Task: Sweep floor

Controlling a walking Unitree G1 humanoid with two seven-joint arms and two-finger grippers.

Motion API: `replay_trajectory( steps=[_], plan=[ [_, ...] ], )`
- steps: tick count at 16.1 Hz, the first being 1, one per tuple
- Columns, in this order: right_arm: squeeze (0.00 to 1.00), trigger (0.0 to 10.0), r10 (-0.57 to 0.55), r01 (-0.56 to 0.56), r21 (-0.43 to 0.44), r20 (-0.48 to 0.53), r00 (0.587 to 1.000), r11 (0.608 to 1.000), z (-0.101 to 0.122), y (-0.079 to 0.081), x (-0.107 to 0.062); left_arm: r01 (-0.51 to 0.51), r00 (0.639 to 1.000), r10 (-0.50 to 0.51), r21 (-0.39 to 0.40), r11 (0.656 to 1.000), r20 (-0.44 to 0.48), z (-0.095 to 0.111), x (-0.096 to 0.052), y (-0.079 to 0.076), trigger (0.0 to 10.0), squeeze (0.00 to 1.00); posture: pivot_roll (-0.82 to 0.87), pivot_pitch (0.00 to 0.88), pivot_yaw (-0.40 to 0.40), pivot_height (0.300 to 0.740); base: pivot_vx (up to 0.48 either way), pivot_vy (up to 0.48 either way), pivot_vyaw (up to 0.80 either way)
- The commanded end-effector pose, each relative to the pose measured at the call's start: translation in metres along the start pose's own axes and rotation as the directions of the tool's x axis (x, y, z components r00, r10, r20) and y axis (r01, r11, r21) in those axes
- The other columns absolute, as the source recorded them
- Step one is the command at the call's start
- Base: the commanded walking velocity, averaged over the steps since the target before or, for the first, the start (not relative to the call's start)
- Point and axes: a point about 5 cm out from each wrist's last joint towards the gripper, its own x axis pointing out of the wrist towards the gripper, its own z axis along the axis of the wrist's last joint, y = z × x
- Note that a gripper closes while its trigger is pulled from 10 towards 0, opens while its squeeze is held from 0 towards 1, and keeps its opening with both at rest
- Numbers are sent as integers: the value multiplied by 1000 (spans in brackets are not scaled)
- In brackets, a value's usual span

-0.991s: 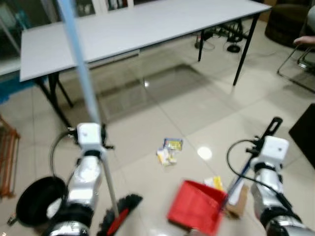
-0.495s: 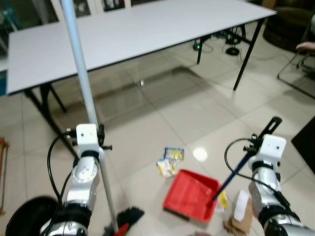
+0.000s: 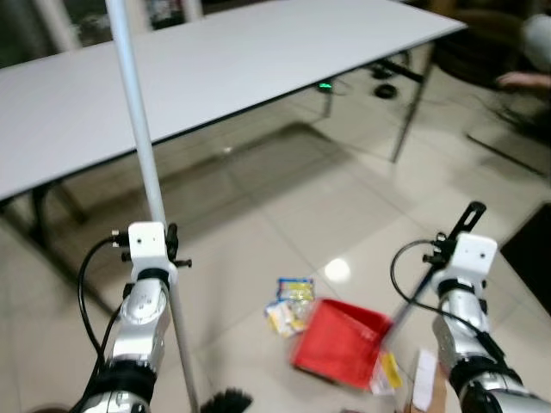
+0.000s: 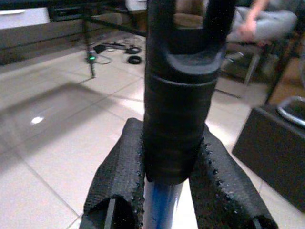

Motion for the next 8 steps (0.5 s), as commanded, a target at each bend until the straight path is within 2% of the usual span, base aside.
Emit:
replay_trajectory(
  steps=[1,8],
  plan=[
    [0,10000,-36,37,-5,26,999,999,6,-12,3,28,999,-28,1,1000,40,11,4,-10,10000,0,-15,62,46,740,480,0,0],
    [0,10000,-46,46,-4,34,998,999,7,-13,3,29,999,-29,-2,1000,40,11,4,-9,10000,0,-16,65,47,740,480,0,0]
  ],
)
